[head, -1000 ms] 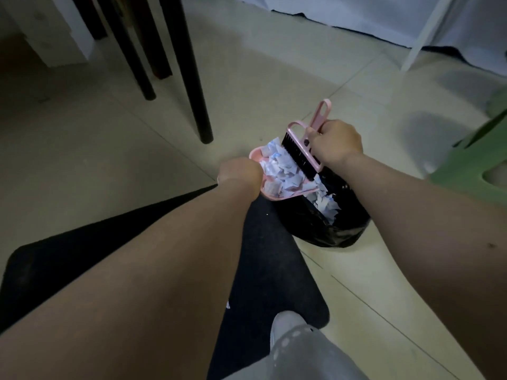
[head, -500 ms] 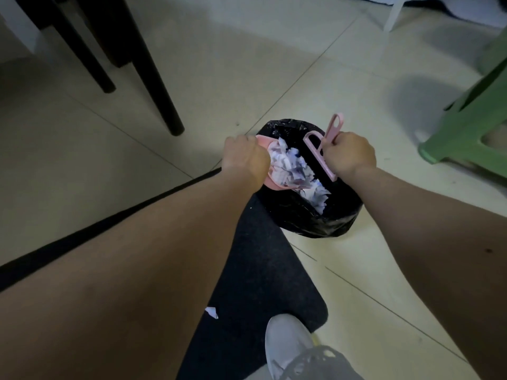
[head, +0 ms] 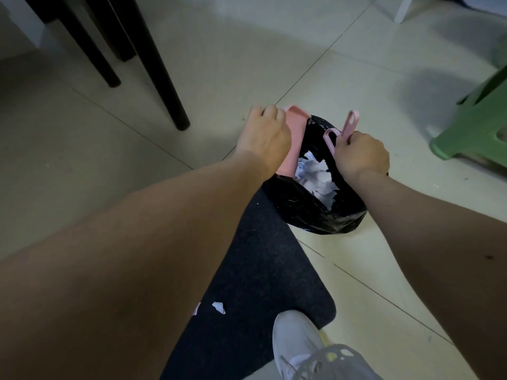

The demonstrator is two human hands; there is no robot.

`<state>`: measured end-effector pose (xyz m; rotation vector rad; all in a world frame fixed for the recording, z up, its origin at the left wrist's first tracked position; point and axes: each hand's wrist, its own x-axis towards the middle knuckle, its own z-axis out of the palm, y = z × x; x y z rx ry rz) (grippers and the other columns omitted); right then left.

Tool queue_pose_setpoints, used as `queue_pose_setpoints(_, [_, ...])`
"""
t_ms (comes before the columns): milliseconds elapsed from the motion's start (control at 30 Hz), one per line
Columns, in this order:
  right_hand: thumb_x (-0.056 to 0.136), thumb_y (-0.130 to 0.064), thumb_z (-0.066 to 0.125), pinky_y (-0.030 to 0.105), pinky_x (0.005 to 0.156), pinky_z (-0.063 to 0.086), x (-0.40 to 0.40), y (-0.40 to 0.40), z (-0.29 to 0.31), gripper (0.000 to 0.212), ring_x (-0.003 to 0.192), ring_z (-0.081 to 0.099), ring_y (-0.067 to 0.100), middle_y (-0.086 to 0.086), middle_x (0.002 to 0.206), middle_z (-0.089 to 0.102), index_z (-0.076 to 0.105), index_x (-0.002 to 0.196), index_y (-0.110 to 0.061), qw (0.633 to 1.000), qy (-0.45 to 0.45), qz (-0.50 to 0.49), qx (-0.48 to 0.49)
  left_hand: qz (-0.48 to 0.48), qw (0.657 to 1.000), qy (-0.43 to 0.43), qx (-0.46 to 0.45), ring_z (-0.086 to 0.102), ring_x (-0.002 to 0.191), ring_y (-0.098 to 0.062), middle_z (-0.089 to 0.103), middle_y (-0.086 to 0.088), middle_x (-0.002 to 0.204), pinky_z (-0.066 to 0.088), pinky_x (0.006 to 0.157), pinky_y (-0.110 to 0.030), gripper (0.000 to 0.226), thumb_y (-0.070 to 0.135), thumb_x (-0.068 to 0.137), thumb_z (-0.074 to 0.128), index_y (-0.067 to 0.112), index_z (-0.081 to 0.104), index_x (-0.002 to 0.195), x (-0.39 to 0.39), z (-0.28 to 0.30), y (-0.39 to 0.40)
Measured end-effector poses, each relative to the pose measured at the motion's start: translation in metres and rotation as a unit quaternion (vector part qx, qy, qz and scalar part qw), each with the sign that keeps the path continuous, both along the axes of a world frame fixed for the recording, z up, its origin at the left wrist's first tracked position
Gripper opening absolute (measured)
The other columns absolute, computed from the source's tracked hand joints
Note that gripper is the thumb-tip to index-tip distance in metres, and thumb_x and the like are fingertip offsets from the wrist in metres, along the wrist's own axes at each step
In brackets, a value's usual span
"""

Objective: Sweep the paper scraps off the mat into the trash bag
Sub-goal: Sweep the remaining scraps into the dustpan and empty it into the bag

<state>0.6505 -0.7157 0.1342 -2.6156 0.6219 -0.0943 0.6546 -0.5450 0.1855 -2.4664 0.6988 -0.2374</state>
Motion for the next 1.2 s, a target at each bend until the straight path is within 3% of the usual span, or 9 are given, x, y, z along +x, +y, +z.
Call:
queue_pose_setpoints(167, [0.099, -0.04, 0.033, 0.031, 0.069, 0.035, -0.001, 0.009, 0.006, 0.045, 0.093, 0.059, 0.035, 0.018, 0.102, 0.065, 0.061, 0.104, -0.005, 0.998, -0.043, -0.041, -0.003, 0.075, 0.995, 0.028, -0.056, 0.051, 0.103, -0.028, 0.055, -0.013, 0.113, 0.033, 0.075, -0.033, 0.027, 0.009, 0.09, 0.044, 0.005, 0.05, 0.116, -0.005, -0.004, 0.022])
queue_pose_setpoints(400, [0.097, -0.047, 0.036, 0.031, 0.066, 0.036, 0.002, 0.049, 0.033, 0.047, 0.074, 0.053, 0.029, 0.009, 0.077, 0.058, 0.057, 0.081, -0.008, 0.993, -0.104, 0.015, 0.057, 0.134, 0.982, 0.064, -0.113, 0.057, 0.093, -0.026, 0.06, -0.013, 0.109, 0.04, 0.068, -0.035, 0.025, 0.027, 0.099, 0.042, 0.008, 0.05, 0.114, -0.02, -0.01, 0.106])
queue_pose_setpoints(533, [0.092, -0.048, 0.045, 0.03, 0.066, 0.042, 0.001, 0.087, 0.054, 0.045, 0.071, 0.056, 0.028, 0.008, 0.073, 0.061, 0.06, 0.072, -0.012, 0.985, -0.047, 0.092, 0.138, 0.17, 0.974, 0.104, -0.112, 0.056, 0.11, -0.034, 0.056, -0.016, 0.121, 0.044, 0.082, -0.04, 0.031, 0.026, 0.1, 0.036, 0.007, 0.046, 0.122, -0.039, 0.001, 0.171])
queue_pose_setpoints(633, [0.088, -0.046, 0.054, 0.037, 0.077, 0.053, 0.002, 0.131, 0.067, 0.037, 0.077, 0.065, 0.029, 0.006, 0.069, 0.066, 0.061, 0.065, -0.018, 0.971, 0.014, 0.167, 0.168, 0.19, 0.966, 0.144, -0.101, 0.055, 0.114, -0.034, 0.054, -0.013, 0.125, 0.048, 0.091, -0.04, 0.035, 0.022, 0.095, 0.038, 0.012, 0.048, 0.127, -0.06, 0.001, 0.238])
queue_pose_setpoints(700, [0.086, -0.042, 0.059, 0.041, 0.082, 0.054, 0.004, 0.162, 0.073, 0.03, 0.081, 0.068, 0.029, 0.006, 0.072, 0.069, 0.067, 0.072, -0.016, 0.961, 0.057, 0.225, 0.151, 0.213, 0.956, 0.165, -0.115, 0.057, 0.112, -0.032, 0.056, -0.011, 0.123, 0.048, 0.086, -0.037, 0.036, 0.028, 0.095, 0.038, 0.015, 0.049, 0.127, -0.076, -0.007, 0.28])
queue_pose_setpoints(833, [0.085, -0.033, 0.064, 0.029, 0.064, 0.051, -0.002, 0.239, 0.068, 0.022, 0.066, 0.063, 0.016, 0.003, 0.072, 0.068, 0.065, 0.07, -0.016, 0.929, 0.14, 0.331, 0.09, 0.303, 0.924, 0.19, -0.134, 0.06, 0.107, -0.032, 0.06, -0.013, 0.117, 0.05, 0.083, -0.035, 0.038, 0.042, 0.095, 0.041, 0.013, 0.052, 0.119, -0.113, -0.029, 0.35])
queue_pose_setpoints(933, [0.081, -0.039, 0.069, 0.041, 0.082, 0.056, -0.01, 0.292, 0.036, 0.026, 0.08, 0.07, 0.027, 0.009, 0.084, 0.074, 0.071, 0.079, -0.013, 0.902, 0.181, 0.384, 0.076, 0.362, 0.895, 0.225, -0.131, 0.054, 0.114, -0.032, 0.056, -0.013, 0.123, 0.049, 0.092, -0.038, 0.04, 0.041, 0.096, 0.041, 0.012, 0.048, 0.123, -0.144, -0.052, 0.384])
queue_pose_setpoints(1000, [0.079, -0.041, 0.071, 0.037, 0.087, 0.054, -0.022, 0.321, 0.013, 0.028, 0.089, 0.069, 0.023, 0.005, 0.092, 0.074, 0.074, 0.091, -0.016, 0.888, 0.201, 0.411, 0.047, 0.385, 0.881, 0.243, -0.132, 0.052, 0.113, -0.032, 0.053, -0.013, 0.124, 0.048, 0.091, -0.04, 0.038, 0.036, 0.097, 0.04, 0.009, 0.044, 0.124, -0.163, -0.071, 0.401])
queue_pose_setpoints(1200, [0.082, -0.045, 0.067, 0.03, 0.084, 0.051, -0.063, 0.379, -0.049, 0.034, 0.098, 0.065, 0.023, 0.004, 0.105, 0.07, 0.071, 0.108, -0.024, 0.876, 0.204, 0.438, 0.016, 0.446, 0.84, 0.288, -0.117, 0.05, 0.113, -0.028, 0.05, -0.01, 0.125, 0.043, 0.081, -0.036, 0.038, 0.032, 0.097, 0.041, 0.01, 0.038, 0.128, -0.209, -0.11, 0.431])
